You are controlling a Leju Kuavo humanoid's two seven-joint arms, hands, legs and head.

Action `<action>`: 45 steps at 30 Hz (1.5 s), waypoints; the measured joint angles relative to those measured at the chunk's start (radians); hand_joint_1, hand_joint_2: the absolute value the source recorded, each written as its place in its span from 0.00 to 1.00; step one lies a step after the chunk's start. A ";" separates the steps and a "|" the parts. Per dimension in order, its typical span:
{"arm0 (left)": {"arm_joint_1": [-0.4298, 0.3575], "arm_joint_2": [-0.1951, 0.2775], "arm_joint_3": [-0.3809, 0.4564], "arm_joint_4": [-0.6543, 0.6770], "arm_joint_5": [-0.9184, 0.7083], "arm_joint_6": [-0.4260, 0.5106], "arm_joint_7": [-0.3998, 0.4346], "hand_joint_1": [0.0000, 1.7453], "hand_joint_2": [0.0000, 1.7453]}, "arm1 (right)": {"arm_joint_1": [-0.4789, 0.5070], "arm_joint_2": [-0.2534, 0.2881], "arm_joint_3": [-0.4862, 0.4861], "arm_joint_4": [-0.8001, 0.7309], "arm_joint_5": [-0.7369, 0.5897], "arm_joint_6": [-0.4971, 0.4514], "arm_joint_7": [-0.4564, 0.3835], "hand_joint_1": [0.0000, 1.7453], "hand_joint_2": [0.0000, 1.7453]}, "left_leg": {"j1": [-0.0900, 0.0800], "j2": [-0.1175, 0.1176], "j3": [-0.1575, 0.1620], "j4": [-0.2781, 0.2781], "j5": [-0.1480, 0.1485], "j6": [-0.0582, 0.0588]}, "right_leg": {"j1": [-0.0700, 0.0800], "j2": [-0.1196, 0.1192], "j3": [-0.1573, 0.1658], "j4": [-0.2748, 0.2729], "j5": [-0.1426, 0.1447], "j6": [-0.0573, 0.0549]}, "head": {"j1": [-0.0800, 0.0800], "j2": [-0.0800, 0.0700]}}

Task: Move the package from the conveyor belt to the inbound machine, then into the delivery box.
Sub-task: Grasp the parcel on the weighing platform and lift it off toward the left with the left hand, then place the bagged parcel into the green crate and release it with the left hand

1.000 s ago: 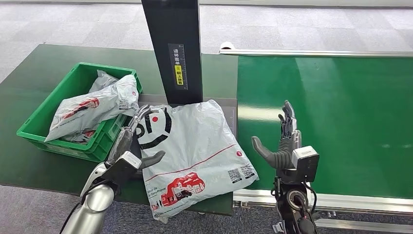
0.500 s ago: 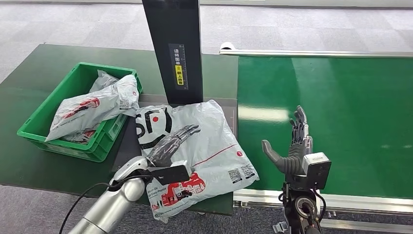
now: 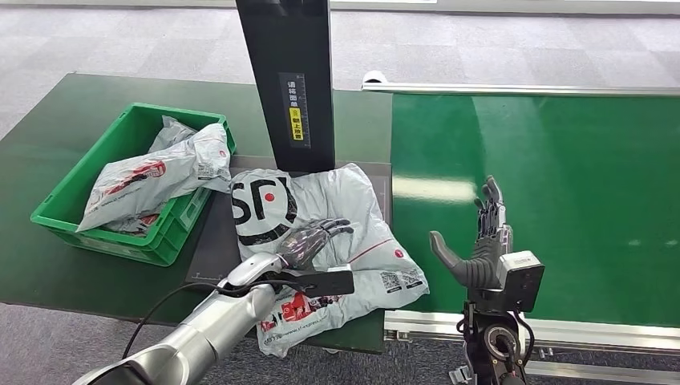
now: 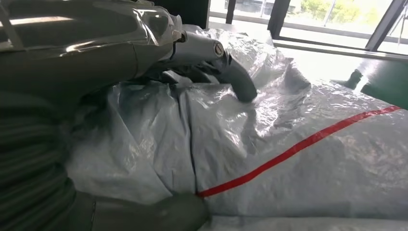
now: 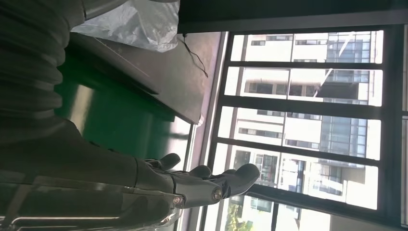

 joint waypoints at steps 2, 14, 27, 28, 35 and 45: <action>-0.004 0.001 0.000 0.010 0.006 0.023 -0.012 1.00 1.00 | 0.002 0.000 -0.001 0.000 -0.001 0.000 0.001 0.00 1.00 | 0.000 0.000 0.001 0.000 0.000 0.000 | 0.000 0.000 0.001 0.000 0.000 0.000 | 0.000 0.000; 0.079 0.099 0.097 -0.389 0.047 0.289 -0.059 1.00 1.00 | 0.056 0.000 -0.027 -0.032 -0.010 -0.029 0.007 0.00 1.00 | 0.000 0.001 -0.003 0.000 0.001 0.000 | 0.000 0.000 -0.004 0.000 0.001 0.000 | 0.000 0.000; 0.144 0.198 0.502 -0.975 0.010 0.518 -0.107 1.00 1.00 | 0.116 -0.005 -0.042 -0.052 -0.037 -0.071 -0.029 0.00 1.00 | 0.000 0.001 -0.004 0.000 0.001 0.000 | 0.000 0.000 -0.006 0.000 0.001 0.000 | 0.000 0.000; 0.129 0.199 0.525 -0.968 -0.007 0.514 -0.073 1.00 1.00 | 0.115 -0.005 -0.042 -0.054 -0.037 -0.072 -0.029 0.00 1.00 | 0.000 0.001 -0.004 0.000 0.002 0.000 | 0.000 0.000 -0.005 0.000 0.001 0.000 | 0.000 0.000; -0.140 0.256 0.584 -0.590 -0.205 0.418 0.196 1.00 1.00 | 0.094 -0.004 -0.030 -0.063 -0.034 -0.059 -0.004 0.00 1.00 | 0.000 0.001 -0.004 0.000 0.005 -0.001 | 0.001 0.000 -0.005 0.000 0.004 -0.002 | 0.000 0.000; -0.377 0.350 0.580 -0.003 -0.442 0.351 0.431 1.00 1.00 | 0.057 -0.006 0.006 -0.049 -0.035 -0.037 0.006 0.00 1.00 | 0.001 0.004 -0.006 0.000 0.005 -0.001 | 0.001 0.002 -0.008 0.001 0.005 -0.003 | 0.000 0.000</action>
